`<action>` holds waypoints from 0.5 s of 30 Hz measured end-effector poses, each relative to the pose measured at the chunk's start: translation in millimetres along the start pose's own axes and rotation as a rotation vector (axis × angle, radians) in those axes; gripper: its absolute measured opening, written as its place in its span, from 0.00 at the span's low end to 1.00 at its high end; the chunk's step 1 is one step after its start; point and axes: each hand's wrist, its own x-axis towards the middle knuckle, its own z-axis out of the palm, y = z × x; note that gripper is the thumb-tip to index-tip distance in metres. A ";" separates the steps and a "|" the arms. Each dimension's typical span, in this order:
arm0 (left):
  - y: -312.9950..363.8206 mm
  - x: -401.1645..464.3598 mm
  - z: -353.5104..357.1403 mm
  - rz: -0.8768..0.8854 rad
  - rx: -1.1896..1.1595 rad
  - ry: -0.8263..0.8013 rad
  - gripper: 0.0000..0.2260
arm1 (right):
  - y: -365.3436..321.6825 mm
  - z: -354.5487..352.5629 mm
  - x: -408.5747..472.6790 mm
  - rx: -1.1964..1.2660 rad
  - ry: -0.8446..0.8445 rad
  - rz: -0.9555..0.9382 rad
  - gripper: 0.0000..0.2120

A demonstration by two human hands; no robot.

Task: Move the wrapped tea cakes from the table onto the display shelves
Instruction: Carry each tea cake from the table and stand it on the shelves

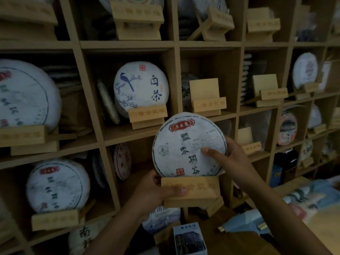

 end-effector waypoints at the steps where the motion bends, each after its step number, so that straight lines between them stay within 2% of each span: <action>1: -1.9 0.0 -0.7 0.011 -0.005 0.007 0.36 | -0.3 1.0 1.4 -0.025 -0.011 0.009 0.17; 5: -6.7 0.7 -3.5 0.028 -0.013 0.013 0.34 | -3.9 5.7 5.2 -0.072 -0.070 0.042 0.09; 7: -9.4 1.4 -5.4 0.022 -0.013 0.018 0.34 | -3.6 6.9 8.4 -0.099 -0.093 0.072 0.08; 10: -14.8 3.5 -9.1 0.018 -0.019 0.039 0.28 | -0.7 7.9 14.1 -0.139 -0.118 0.131 0.14; 13: -22.2 6.5 -12.4 0.018 -0.039 0.059 0.28 | 4.9 12.0 20.0 -0.149 -0.147 0.172 0.04; 15: -27.2 9.5 -15.4 0.021 -0.055 0.071 0.28 | 11.3 18.9 23.4 -0.182 -0.137 0.168 0.05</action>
